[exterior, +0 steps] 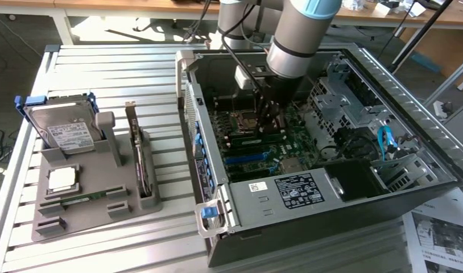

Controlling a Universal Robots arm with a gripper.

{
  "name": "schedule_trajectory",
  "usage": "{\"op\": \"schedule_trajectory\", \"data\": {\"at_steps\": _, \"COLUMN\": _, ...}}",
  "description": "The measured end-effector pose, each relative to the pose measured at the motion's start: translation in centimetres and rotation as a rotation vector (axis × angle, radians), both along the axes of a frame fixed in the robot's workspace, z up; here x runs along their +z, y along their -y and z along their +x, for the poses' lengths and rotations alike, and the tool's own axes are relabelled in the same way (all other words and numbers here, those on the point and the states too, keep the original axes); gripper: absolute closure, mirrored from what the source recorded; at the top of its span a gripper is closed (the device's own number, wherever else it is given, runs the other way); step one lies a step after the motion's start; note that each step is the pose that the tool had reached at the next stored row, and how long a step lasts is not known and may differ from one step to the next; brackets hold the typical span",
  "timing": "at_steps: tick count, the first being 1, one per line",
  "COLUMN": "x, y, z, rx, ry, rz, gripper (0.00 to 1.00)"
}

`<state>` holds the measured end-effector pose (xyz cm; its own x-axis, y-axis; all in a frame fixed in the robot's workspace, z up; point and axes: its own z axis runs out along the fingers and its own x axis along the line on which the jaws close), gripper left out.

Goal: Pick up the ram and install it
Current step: 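Press down the ram until it locks into place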

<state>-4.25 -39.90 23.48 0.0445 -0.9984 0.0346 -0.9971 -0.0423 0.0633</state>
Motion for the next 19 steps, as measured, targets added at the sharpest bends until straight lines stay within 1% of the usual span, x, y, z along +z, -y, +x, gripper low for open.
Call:
{"op": "schedule_trajectory", "data": {"at_steps": 2, "x": -0.04, "y": -0.24, "z": 0.00, "rx": 0.000, "ry": 0.0000, "rz": 0.0001, "gripper": 0.89}}
{"op": "schedule_trajectory", "data": {"at_steps": 4, "x": -0.15, "y": -0.33, "z": 0.00, "rx": 0.000, "ry": 0.0001, "rz": 0.0002, "gripper": 0.89}}
{"op": "schedule_trajectory", "data": {"at_steps": 8, "x": -0.39, "y": -0.34, "z": 0.00, "rx": 0.000, "ry": -0.0004, "rz": -0.0008, "gripper": 0.89}}
{"op": "schedule_trajectory", "data": {"at_steps": 19, "x": -0.86, "y": -0.34, "z": 0.00, "rx": 0.000, "ry": -0.0003, "rz": -0.0004, "gripper": 0.89}}
